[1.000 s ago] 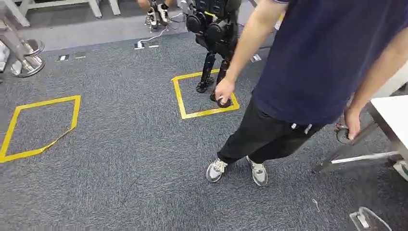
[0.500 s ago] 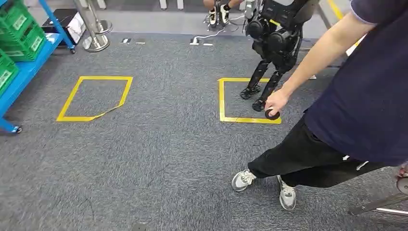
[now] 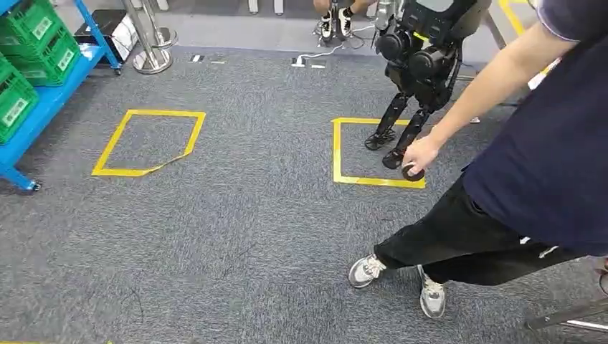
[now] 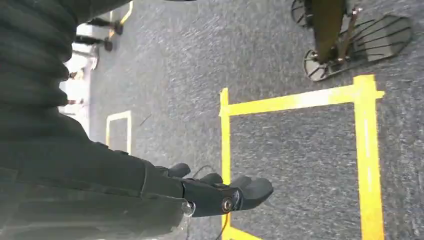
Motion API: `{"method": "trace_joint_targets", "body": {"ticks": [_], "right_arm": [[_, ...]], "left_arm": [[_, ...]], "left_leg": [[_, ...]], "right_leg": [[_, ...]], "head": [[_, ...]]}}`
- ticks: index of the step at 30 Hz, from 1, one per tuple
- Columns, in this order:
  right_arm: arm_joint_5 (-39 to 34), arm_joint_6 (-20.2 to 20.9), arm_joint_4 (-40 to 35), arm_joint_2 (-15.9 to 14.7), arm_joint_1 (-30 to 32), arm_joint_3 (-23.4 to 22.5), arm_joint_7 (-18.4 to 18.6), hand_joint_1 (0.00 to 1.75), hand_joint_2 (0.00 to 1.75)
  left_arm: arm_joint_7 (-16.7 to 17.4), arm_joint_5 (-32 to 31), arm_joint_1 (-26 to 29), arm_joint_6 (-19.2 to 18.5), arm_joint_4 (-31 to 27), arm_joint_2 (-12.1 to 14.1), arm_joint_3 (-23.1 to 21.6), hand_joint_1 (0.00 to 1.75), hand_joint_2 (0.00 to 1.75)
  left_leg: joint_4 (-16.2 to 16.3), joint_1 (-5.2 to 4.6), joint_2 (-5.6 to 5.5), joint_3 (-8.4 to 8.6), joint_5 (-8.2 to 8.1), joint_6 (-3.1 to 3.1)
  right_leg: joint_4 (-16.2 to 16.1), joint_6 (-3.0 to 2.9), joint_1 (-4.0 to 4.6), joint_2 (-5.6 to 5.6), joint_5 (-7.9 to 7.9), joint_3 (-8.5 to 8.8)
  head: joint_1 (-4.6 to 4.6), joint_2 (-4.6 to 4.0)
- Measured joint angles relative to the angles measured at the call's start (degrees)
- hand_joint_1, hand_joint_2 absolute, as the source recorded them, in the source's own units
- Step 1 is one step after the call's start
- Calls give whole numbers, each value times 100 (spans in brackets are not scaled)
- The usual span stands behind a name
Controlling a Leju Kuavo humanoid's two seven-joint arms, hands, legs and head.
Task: Take the parts from the cabinet and place them on the table.
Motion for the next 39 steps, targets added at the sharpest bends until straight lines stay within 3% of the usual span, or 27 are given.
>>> {"method": "trace_joint_targets", "body": {"ticks": [2, 3, 4, 6, 7, 8, 10, 12, 13, 15, 17, 18, 19, 20, 21, 24, 25, 27, 28, 29, 30, 31, 33, 34, 36, 38, 39], "right_arm": [[0, -42, -2, 0, -12, 15, 0, 0, 175], [0, -46, -4, 9, -5, 26, 0, 0, 175], [-2, -50, -2, 20, -7, 39, 0, 0, 175], [-4, -66, -2, 13, -1, 57, 0, 0, 175], [-9, -70, -2, -2, 6, 59, 0, 0, 175], [-11, -72, -2, -9, 29, 59, 0, 0, 175], [-11, -75, 0, -7, 53, 63, 0, 0, 175], [-11, -79, 0, -9, 42, 85, 0, 0, 175], [-11, -79, 0, -22, 27, 94, 0, 0, 175], [-11, -72, 0, -35, -9, 103, -2, 0, 175], [-9, -61, -4, -35, -47, 131, 0, 0, 175], [-7, -53, -6, -31, -65, 153, 0, 0, 175], [-9, -53, -4, -33, -52, 155, 0, 0, 175], [-4, -53, -4, -35, -40, 155, 0, 0, 175], [-4, -53, -4, -35, -34, 157, 0, 0, 175], [-4, -48, -2, -35, -8, 168, 0, 0, 175], [-4, -46, -2, -35, -5, 181, 0, 0, 175], [-4, -42, -2, -31, -13, 199, 0, 0, 175], [-4, -40, -2, -33, -15, 199, 0, 0, 175], [-7, -42, -2, -41, -18, 201, 0, 0, 175], [-9, -44, -2, -46, 0, 201, 0, 0, 175], [-11, -50, -2, -46, -1, 201, 0, 0, 175], [-11, -53, -4, -41, -6, 203, 2, 0, 175], [-11, -53, -4, -28, -6, 205, 2, 0, 175], [-11, -48, -4, -24, 4, 216, 2, 0, 175], [-11, -44, -2, -37, 25, 229, 11, 0, 175], [-11, -40, -2, -37, 30, 234, 13, 0, 175]], "left_arm": [[0, 0, 15, 0, 2, 7, -2, 0, 0], [0, 0, 15, 0, 2, 15, -2, 0, 0], [-4, 0, 12, 0, 2, 22, 0, 0, 0], [-9, 0, 3, 0, 0, 20, 0, 0, 0], [-6, 0, 10, 0, 0, 17, 0, 0, 0], [-4, 0, 18, -2, 0, 20, 0, 0, 0], [7, 2, 22, 0, 2, 24, 0, 0, 0], [13, 0, 20, 0, 0, 20, 0, 0, 0], [13, 0, 14, 0, 0, 11, 0, 0, 0], [18, 0, 6, 0, -4, -7, 0, 0, 0], [18, 0, 35, 0, -2, -4, -2, 0, 0], [20, 2, 60, 0, -2, 0, -2, 0, 0], [20, 0, 63, 0, 0, 0, -4, 0, 0], [20, 0, 50, 0, 0, 0, -4, 0, 0], [18, 0, 41, 0, 0, -2, -4, 0, 0], [18, 0, 57, 0, 0, -2, -4, 0, 0], [18, 0, 69, 0, 0, 0, -7, 0, 0], [9, 0, 71, 0, 2, 2, -7, 0, 0], [2, 0, 63, 0, 2, 0, -7, 0, 0], [2, 0, 50, 0, 0, -6, -7, 0, 0], [2, 0, 8, 0, 0, -7, -7, 0, 0], [2, -2, -1, 2, 0, -11, -7, 0, 0], [9, 0, -1, 0, 0, -7, -7, 0, 0], [15, 0, 6, 0, 0, -2, -7, 0, 0], [15, 0, -7, 2, 0, 7, -4, 0, 0], [15, 0, 2, 2, 0, -4, -4, 0, 0], [15, 0, 22, 4, 0, -4, -7, 0, 0]], "left_leg": [[-23, -29, -173, -7, 33, 69], [-62, 6, -260, 22, 151, 126], [-103, -3, -331, 33, 168, 148], [-117, -17, -441, 7, 203, 180], [-116, -28, -516, -1, 205, 184], [-116, -38, -602, 7, 206, 186], [-114, -46, -774, 29, 207, 185], [-114, -40, -947, 58, 213, 169], [-111, -34, -1013, 66, 219, 143], [-102, -62, -1158, -3, 187, 79], [-111, -50, -1288, -31, 189, 29], [-2, -55, -956, -31, 121, 42], [326, -69, -564, -195, -143, 10], [904, -54, -447, -495, -487, -27], [1286, -40, -440, -693, -671, -51], [2339, 25, -453, -1224, -1008, -125], [2242, 42, -448, -1196, -884, -144], [1206, 54, -323, -684, -303, -174], [556, 55, -101, -327, -49, -188], [169, 53, 290, -108, 14, -196], [-62, 102, 217, -42, 91, -194], [-13, 54, 133, -65, 115, -109], [-25, 27, -68, -76, 115, -31], [-70, 58, -175, -46, 196, 46], [-152, 48, -351, -47, 274, 119], [-155, 32, -528, -82, 308, 143], [-155, 25, -615, -80, 313, 147]], "right_leg": [[-67, 69, -28, -120, -24, 74], [-19, 102, -53, -93, -112, 52], [349, 113, -52, 71, -397, -94], [1666, 118, -36, 260, -1040, -716], [2226, 110, -28, 289, -1224, -987], [2472, 89, -11, 304, -1228, -1131], [1945, 18, 32, 337, -818, -931], [595, -70, 64, 561, -213, -294], [222, -104, 76, 827, -166, -113], [45, -169, 96, 822, -129, -84], [7, -230, 97, 699, -49, -39], [-78, -253, 75, 588, 109, -7], [-121, -277, 76, 549, 127, 9], [-133, -296, 72, 475, 144, -2], [-136, -294, 69, 438, 145, -13], [-135, -287, 61, 302, 134, -24], [-131, -268, 52, 262, 120, -22], [-121, -207, 8, 196, 81, 23], [-112, -166, -16, 167, 57, 59], [-98, -119, 10, 158, 24, 109], [-46, -68, 11, 120, -40, 94], [-77, -56, -2, 48, -56, 136], [-158, 19, -37, -111, -101, 211], [-129, 53, -64, -99, -167, 228], [729, 78, -47, 230, -753, -155], [1981, 79, -34, 298, -1276, -759], [2338, 62, -31, 305, -1354, -944]], "head": [[7, 0], [4, 0], [57, 0], [144, 0], [193, 0], [238, 0], [291, 0], [315, 0], [313, 0], [352, 0], [284, 0], [284, 0], [263, 0], [210, 0], [190, 0], [118, 0], [105, 0], [70, 0], [57, 0], [14, 0], [-68, 0], [-20, 0], [22, 0], [26, 0], [101, 0], [201, 0], [263, 0]]}}
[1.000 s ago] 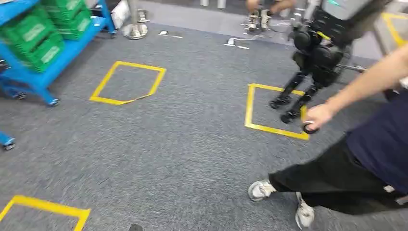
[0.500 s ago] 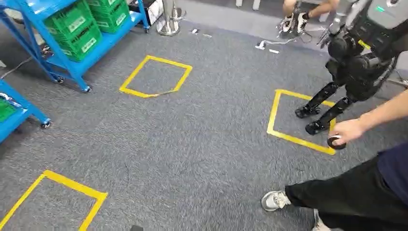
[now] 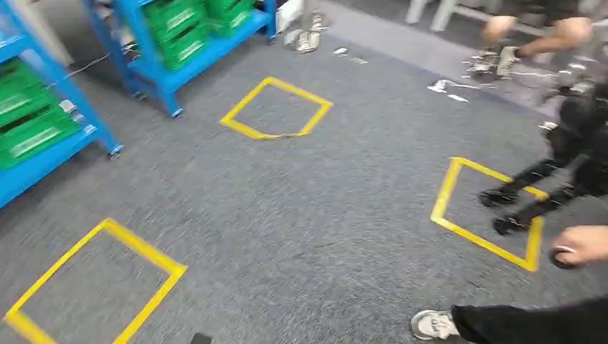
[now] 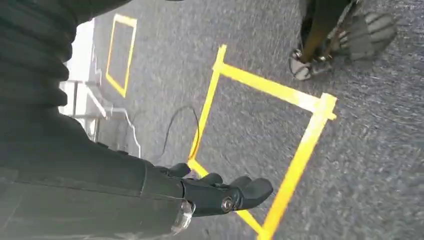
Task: Take the parts from the cabinet and place them on the table.
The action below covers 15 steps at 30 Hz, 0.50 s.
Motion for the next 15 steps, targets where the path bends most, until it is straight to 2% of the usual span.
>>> {"method": "trace_joint_targets", "body": {"ticks": [1, 2, 3, 4, 5, 6, 7, 9, 10, 11, 12, 13, 14, 15], "right_arm": [[0, 2, 0, 4, -1, 2, 4, 0, 175], [-2, 6, 0, 13, 4, 6, 4, 0, 175], [-2, 11, 2, 15, 1, 7, 4, 0, 175], [-2, 13, 2, 15, -11, 9, 4, 0, 175], [-4, 20, 2, 4, -36, 9, 4, 0, 175], [-7, 33, 0, -7, -48, 9, 4, 0, 175], [-9, 42, 0, -7, -61, 9, 4, 0, 175], [-9, 59, -4, -11, -98, 11, 4, 0, 175], [-9, 66, -2, 6, -100, 13, 7, 0, 175], [-9, 68, -2, 4, -106, 17, 13, 0, 175], [-7, 72, -2, 4, -98, 20, 13, 0, 175], [-9, 70, -2, 4, -74, 30, 15, 0, 175], [-7, 72, -2, 4, -57, 57, 20, 0, 175], [-7, 72, 0, 4, -43, 61, 28, 0, 175]], "left_arm": [[0, 0, 18, 0, 2, 4, 0, 0, 0], [0, 0, 26, 2, 2, 9, 0, 0, 0], [0, 0, 26, 7, 2, 11, 0, 0, 0], [-2, 0, 23, 11, 2, 11, 0, 0, 0], [-4, -2, 17, 13, -2, 4, 0, 0, 0], [-11, 0, 11, 13, -2, -4, 2, 0, 0], [-15, -2, 6, 13, -2, -9, 2, 0, 0], [-26, -2, 37, 13, -2, -22, -2, 0, 0], [-26, 0, 45, 15, 0, -9, -2, 0, 0], [-33, 0, 61, 15, 0, 0, -2, 0, 0], [-33, 2, 59, 15, 2, 4, -2, 0, 0], [-35, 2, 54, 15, 0, 4, -2, 0, 0], [-37, 2, 57, 15, 0, 4, -2, 0, 0], [-42, 2, 69, 15, 0, 4, -2, 0, 0]], "left_leg": [[1, -7, -87, 7, 1, 0], [1, -9, -182, 19, 1, -1], [1, -13, -282, 30, 6, -9], [0, -14, -353, 35, 15, -22], [-2, 18, -416, 48, 27, -40], [11, -12, -507, 33, 12, -79], [14, -9, -551, 8, 16, -106], [-3, 1, -659, -21, 32, -166], [5, -17, -706, -35, 33, -193], [222, -41, -181, -131, -163, -191], [720, -37, 68, -385, -506, -215], [1325, -28, 153, -679, -815, -241], [1947, -4, 156, -972, -1063, -268], [2359, 12, 155, -1170, -1181, -293]], "right_leg": [[28, -25, 13, 6, 83, -39], [-258, -63, 32, 17, 318, 71], [-870, -111, 52, 54, 669, 319], [-1450, -156, 69, 132, 935, 569], [-2091, -232, 98, 357, 1148, 862], [-2374, -291, 160, 529, 1138, 975], [-2414, -323, 162, 536, 1181, 973], [-2415, -353, 180, 475, 1262, 985], [-2488, -383, 130, 381, 1442, 1012], [-2544, -363, 117, 304, 1508, 1026], [-2575, -398, 113, 250, 1534, 1013], [-2575, -389, 108, 185, 1541, 996], [-2572, -386, 105, 120, 1533, 989], [-2570, -391, 102, 61, 1520, 994]], "head": [[39, 0], [61, 0], [81, 0], [98, 0], [105, 0], [96, 0], [140, 0], [100, 0], [102, 0], [109, 0], [26, 0], [-22, 0], [-59, 0], [-87, 0]]}}
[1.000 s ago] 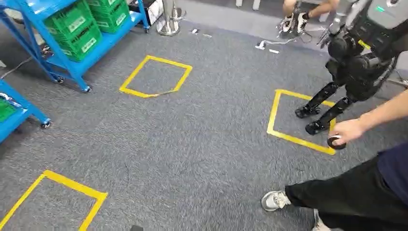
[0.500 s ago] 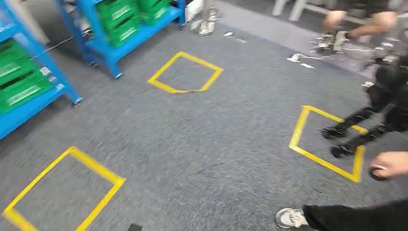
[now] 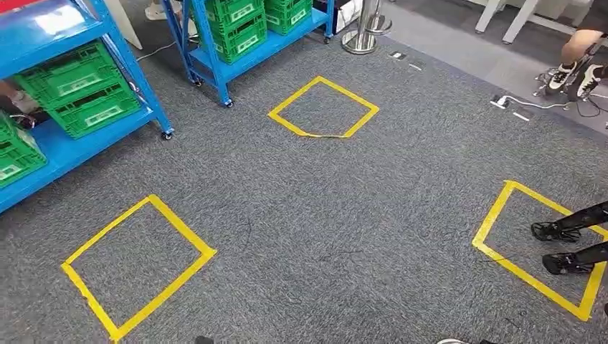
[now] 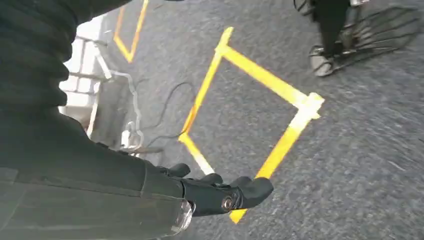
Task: Take the parts from the cabinet and place them on the table.
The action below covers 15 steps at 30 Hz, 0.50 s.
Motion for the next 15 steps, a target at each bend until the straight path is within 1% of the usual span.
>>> {"method": "trace_joint_targets", "body": {"ticks": [1, 2, 3, 4, 5, 6, 7, 8, 9, 10, 11, 12, 13, 14, 15], "right_arm": [[2, 0, 0, 0, 6, 4, 7, 0, 175], [2, 0, 0, 0, 5, 11, 11, 0, 175], [4, 0, 0, 0, -2, 22, 11, 0, 175], [4, 0, 0, 2, -7, 39, 11, 0, 175], [4, -2, 0, 2, -9, 44, 9, 0, 175], [2, -4, -2, -7, -3, 44, 7, 0, 175], [0, -7, -2, -7, 6, 46, 2, 0, 175], [-2, -13, 0, -4, 13, 46, 0, 0, 175], [-2, -15, 0, -4, 17, 46, 0, 0, 175], [-2, -17, 0, -2, 13, 48, 0, 0, 175], [-2, -17, 0, 13, 10, 52, 0, 0, 175], [-2, -17, 0, 31, 19, 54, 0, 0, 175], [-2, -20, 0, 31, 35, 55, 2, 0, 175], [-4, -20, 0, 24, 50, 57, 11, 0, 175], [-11, -20, 0, 26, 63, 63, 11, 0, 175]], "left_arm": [[-2, 2, 19, 0, 2, 2, 0, 0, 0], [-4, 4, 41, 0, 2, 2, 0, 0, 0], [0, 4, 49, 0, 4, 2, -2, 0, 0], [11, 4, 48, 0, 4, 2, -2, 0, 0], [20, 4, 42, 0, 4, 2, -2, 0, 0], [35, 4, 21, 0, 2, 0, -2, 0, 0], [46, 9, -10, -2, 2, 4, 0, 0, 0], [35, 7, -15, -2, 2, 4, 0, 0, 0], [26, 7, -21, -2, 2, 6, -2, 0, 0], [-2, 11, -26, -2, 2, 11, 0, 0, 0], [-20, 20, -22, -2, 4, 17, 0, 0, 0], [-46, 24, -29, -2, 4, 26, 0, 0, 0], [-59, 24, -37, -2, 2, 22, 0, 0, 0], [-77, 24, -38, -2, 2, 15, 0, 0, 0], [-76, 24, -29, -2, 2, 15, 0, 0, 0]], "left_leg": [[95, 9, 1, -58, 36, -13], [-142, 13, 12, 54, 226, -27], [-696, 14, 54, 327, 534, -35], [-1327, 11, 186, 654, 820, -38], [-1936, 4, 547, 1001, 1026, -40], [-2256, 8, 833, 1149, 1049, -48], [-2291, 7, 700, 1168, 1095, 14], [-2293, -10, 627, 1152, 1083, 61], [-2295, -29, 525, 1145, 1091, 94], [-2319, -14, 412, 1151, 1124, 147], [-2371, 6, 304, 1177, 1173, 196], [-2421, 6, 216, 1182, 1213, 231], [-2449, 4, 131, 1175, 1252, 250], [-2457, 3, 14, 1157, 1274, 260], [-2457, 3, -82, 1154, 1281, 263]], "right_leg": [[4, 11, -6, -43, -14, 9], [8, 34, -17, -79, -36, 28], [14, 54, -34, -105, -61, 55], [23, 87, -55, -128, -86, 84], [37, 131, -54, -141, -119, 131], [63, 180, -21, -152, -178, 162], [91, 200, -27, -215, -214, 174], [38, 221, -45, -303, -224, 216], [6, 243, -62, -380, -223, 244], [-6, 275, -69, -471, -246, 263], [98, 310, -74, -376, -380, 234], [508, 327, -68, -218, -672, 52], [1081, 336, -68, -131, -976, -212], [1849, 340, -67, -80, -1296, -574], [2354, 334, -67, -68, -1457, -815]], "head": [[-7, 0], [-20, 0], [-40, 0], [-55, 0], [-77, 0], [-129, 0], [-158, 0], [-81, 0], [-81, 0], [-90, 0], [-66, 0], [-38, 0], [-5, 0], [31, 0], [83, 0]]}}
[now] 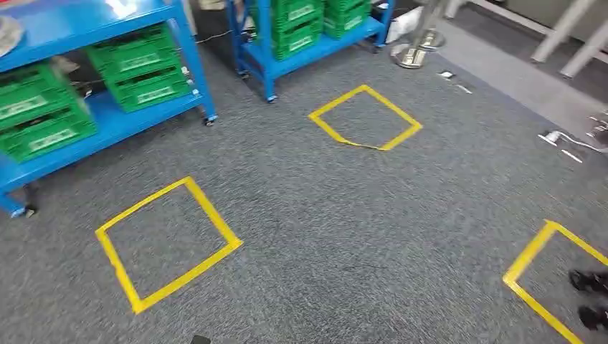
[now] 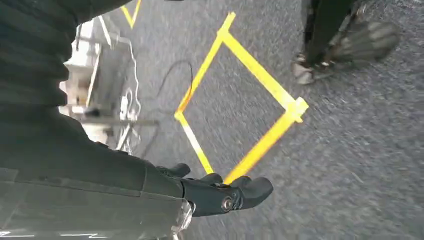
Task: Take the parts from the cabinet and place them on the table.
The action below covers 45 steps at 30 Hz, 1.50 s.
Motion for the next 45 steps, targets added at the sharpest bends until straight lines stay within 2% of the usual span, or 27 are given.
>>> {"method": "trace_joint_targets", "body": {"ticks": [2, 5, 6, 8, 10, 11, 12, 13, 15, 16, 17, 19, 20, 21, 22, 26, 27, 29, 31, 33, 35, 36, 37, 39, 41, 43, 45], "right_arm": [[-30, 2, 0, 4, 2, 20, 0, 0, 175], [-70, 2, 0, 9, -19, 28, -44, 0, 175], [-87, 7, 0, -15, -53, 31, -52, 0, 175], [-87, 17, -4, -20, -96, 39, -57, 0, 175], [-87, 19, -9, -26, -131, 70, -68, 0, 175], [-87, 24, -9, -13, -137, 79, -70, 0, 175], [-90, 24, -9, -20, -139, 85, -70, 0, 175], [-92, 26, -7, -20, -119, 92, -72, 0, 175], [-98, 26, -7, -20, -77, 118, -76, 0, 175], [-103, 24, -4, -20, -64, 122, -76, 0, 175], [-103, 24, -2, -20, -64, 125, -77, 0, 175], [-111, 24, -2, -17, -75, 127, -70, 0, 175], [-120, 24, -2, -17, -77, 127, -61, 0, 175], [-122, 24, -4, -17, -78, 127, -48, 0, 175], [-140, 24, -4, -22, -60, 127, -44, 0, 175], [-157, 33, -2, -24, -51, 129, -26, 0, 175], [-157, 44, 0, -11, -50, 129, -26, 0, 175], [-155, 42, -2, 9, -15, 133, -26, 0, 175], [-155, 42, 0, 4, -2, 133, -37, 0, 175], [-157, 39, -2, 9, -9, 142, -50, 0, 175], [-162, 39, 0, 13, -19, 162, -50, 0, 175], [-162, 39, 0, 11, -36, 168, -50, 0, 175], [-162, 39, 0, 7, -58, 170, -50, 0, 175], [-162, 44, -4, 7, -102, 186, -50, 0, 175], [-162, 50, -7, 11, -115, 221, -50, 0, 175], [-162, 50, -4, 33, -122, 227, -48, 0, 175], [-162, 50, -2, 28, -83, 245, -48, 0, 175]], "left_arm": [[-2, -2, 28, 0, 0, 7, 0, 0, 0], [11, -13, 25, 0, 0, 7, 0, 0, 0], [20, -24, 19, 0, -7, -15, 0, 0, 0], [37, -42, -4, -2, -7, -29, 0, 0, 0], [44, -46, 12, -5, -4, -33, -2, 0, 0], [70, -44, 18, 0, -4, -15, -2, 0, 0], [72, -44, 21, 0, -4, -15, -4, 0, 0], [72, -44, 14, 0, -4, -13, -4, 0, 0], [74, -44, 5, -2, -4, -15, -4, 0, 0], [79, -44, 8, -6, -4, -15, -6, 0, 0], [85, -44, 17, -15, -4, -15, -9, 0, 0], [87, -42, 17, -15, -4, -13, -11, 0, 0], [87, -42, 11, -15, -4, -13, -11, 0, 0], [87, -39, -2, -15, -4, -13, -11, 0, 0], [87, -39, -41, -15, -4, -13, -11, 0, 0], [107, -42, -68, -15, -4, -24, -15, 0, 0], [111, -42, -67, -15, -4, -22, -15, 0, 0], [109, -42, -86, -15, -4, -35, -17, 0, 0], [111, -42, -71, -15, -4, -42, -22, 0, 0], [114, -44, -42, -17, -4, -39, -26, 0, 0], [122, -44, -42, -17, -4, -39, -26, 0, 0], [125, -44, -43, -18, -4, -44, -26, 0, 0], [125, -44, -47, -15, -4, -48, -26, 0, 0], [127, -44, -42, -15, -4, -52, -28, 0, 0], [129, -44, -16, -15, -4, -44, -31, 0, 0], [131, -44, -6, -11, -2, -35, -31, 0, 0], [131, -44, -16, -11, -2, -35, -33, 0, 0]], "left_leg": [[1, -1, -206, 13, 5, -6], [-2, 1, -471, 36, 37, -53], [0, 28, -531, 37, 49, -84], [24, -9, -631, -30, 40, -149], [8, -9, -706, -67, 57, -201], [65, 1, -596, -85, 19, -215], [395, -49, -140, -252, -275, -233], [998, -44, 26, -537, -647, -259], [2220, -24, 86, -1085, -1168, -291], [2521, -17, 85, -1226, -1237, -300], [2467, -8, 87, -1202, -1142, -302], [1468, -9, 175, -684, -608, -290], [780, -13, 371, -299, -342, -278], [316, -32, 846, -21, -246, -256], [45, 3, 799, 91, -181, -273], [-3, -13, 422, 96, -97, -82], [-63, -9, 328, 111, -50, -56], [-135, -8, 137, 94, 34, -9], [-134, -7, -43, 69, 56, -4], [-132, -8, -248, 67, 72, -24], [-133, -8, -414, 79, 97, -59], [-132, 3, -476, 80, 112, -80], [-116, -21, -540, 57, 115, -113], [-86, -42, -618, -15, 111, -172], [-106, -33, -697, -37, 142, -221], [487, -68, -82, -353, -336, -259], [1864, -51, 85, -989, -989, -296]], "right_leg": [[73, -37, 1, 14, 173, -73], [-1649, -173, 31, 198, 1057, 656], [-2123, -250, 65, 473, 1154, 862], [-2277, -313, 106, 500, 1237, 847], [-2281, -324, 106, 449, 1334, 862], [-2357, -299, 60, 347, 1443, 868], [-2393, -320, 66, 325, 1477, 862], [-2405, -341, 67, 260, 1494, 844], [-2402, -342, 69, 143, 1490, 829], [-2401, -338, 69, 94, 1479, 832], [-2399, -331, 69, 61, 1466, 840], [-2394, -301, 60, 10, 1432, 881], [-2390, -272, 57, -8, 1409, 921], [-2384, -237, 73, -14, 1385, 972], [-2335, -195, 107, -35, 1321, 967], [-2380, -106, 58, -323, 1266, 1031], [-2138, -68, 63, -198, 1040, 945], [-882, -23, 50, -35, 355, 385], [91, -20, 51, -6, 13, -75], [-152, -63, 53, 16, 320, 7], [-1378, -128, 55, 112, 949, 554], [-1970, -168, 55, 301, 1165, 823], [-2274, -207, 74, 510, 1215, 935], [-2353, -251, 69, 487, 1331, 906], [-2374, -281, 52, 388, 1410, 922], [-2473, -331, 56, 280, 1492, 916], [-2482, -343, 67, 169, 1509, 886]], "head": [[83, 0], [149, 0], [138, 0], [221, 0], [155, 0], [157, 0], [133, 0], [44, 0], [-35, 0], [-53, 0], [-70, 0], [-118, 0], [-142, 0], [-173, 0], [-234, 0], [-151, 0], [-133, 0], [-74, 0], [30, 0], [107, 0], [142, 0], [164, 0], [175, 0], [227, 0], [150, 0], [69, 0], [-7, 0]]}}
